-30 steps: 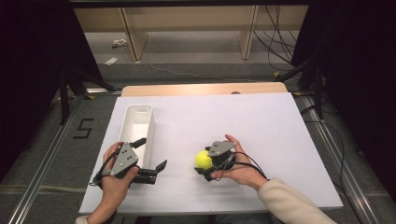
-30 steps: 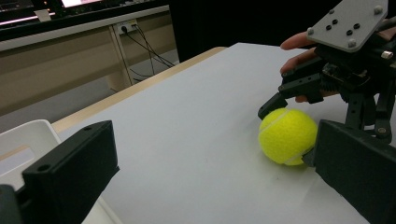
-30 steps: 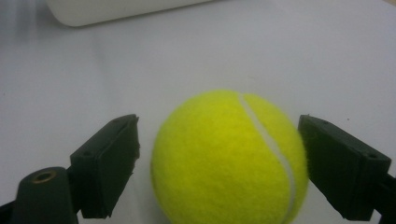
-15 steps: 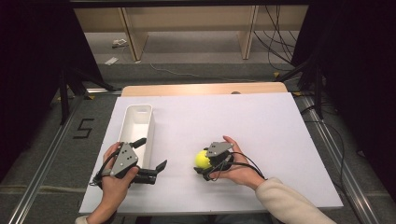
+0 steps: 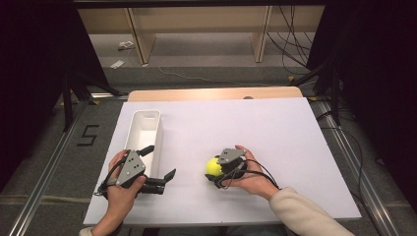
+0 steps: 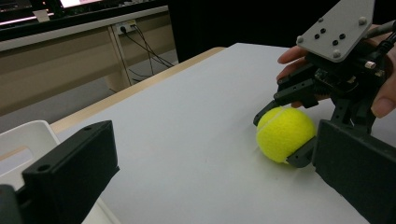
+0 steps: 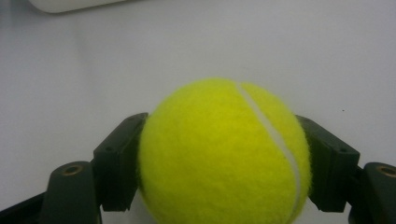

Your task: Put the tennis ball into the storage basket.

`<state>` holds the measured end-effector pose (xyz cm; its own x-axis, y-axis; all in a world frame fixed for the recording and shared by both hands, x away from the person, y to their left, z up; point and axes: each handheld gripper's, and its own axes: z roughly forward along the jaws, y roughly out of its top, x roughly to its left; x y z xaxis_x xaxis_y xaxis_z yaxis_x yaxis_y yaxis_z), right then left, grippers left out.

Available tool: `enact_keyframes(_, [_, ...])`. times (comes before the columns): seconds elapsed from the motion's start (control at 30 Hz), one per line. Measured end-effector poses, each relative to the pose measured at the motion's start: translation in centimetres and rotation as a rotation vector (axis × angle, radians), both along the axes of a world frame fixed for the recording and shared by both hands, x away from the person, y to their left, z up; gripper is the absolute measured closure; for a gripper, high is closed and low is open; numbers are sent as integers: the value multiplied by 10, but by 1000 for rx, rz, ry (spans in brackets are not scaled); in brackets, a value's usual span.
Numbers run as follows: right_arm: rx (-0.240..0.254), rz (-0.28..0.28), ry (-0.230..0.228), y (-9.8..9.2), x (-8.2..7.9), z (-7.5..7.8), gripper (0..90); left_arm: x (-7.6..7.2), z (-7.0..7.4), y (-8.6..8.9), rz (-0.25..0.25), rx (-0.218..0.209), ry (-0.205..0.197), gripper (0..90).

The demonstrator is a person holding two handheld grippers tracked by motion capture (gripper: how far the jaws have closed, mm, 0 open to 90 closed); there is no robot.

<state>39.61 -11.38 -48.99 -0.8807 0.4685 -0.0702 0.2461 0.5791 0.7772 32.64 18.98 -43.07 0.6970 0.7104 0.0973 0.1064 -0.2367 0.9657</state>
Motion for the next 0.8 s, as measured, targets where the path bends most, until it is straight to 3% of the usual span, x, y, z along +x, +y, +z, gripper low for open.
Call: enact_keyframes(0.8, [38,-22,-24,-2,2,12,263,0,0,0,-1,1,-2,0])
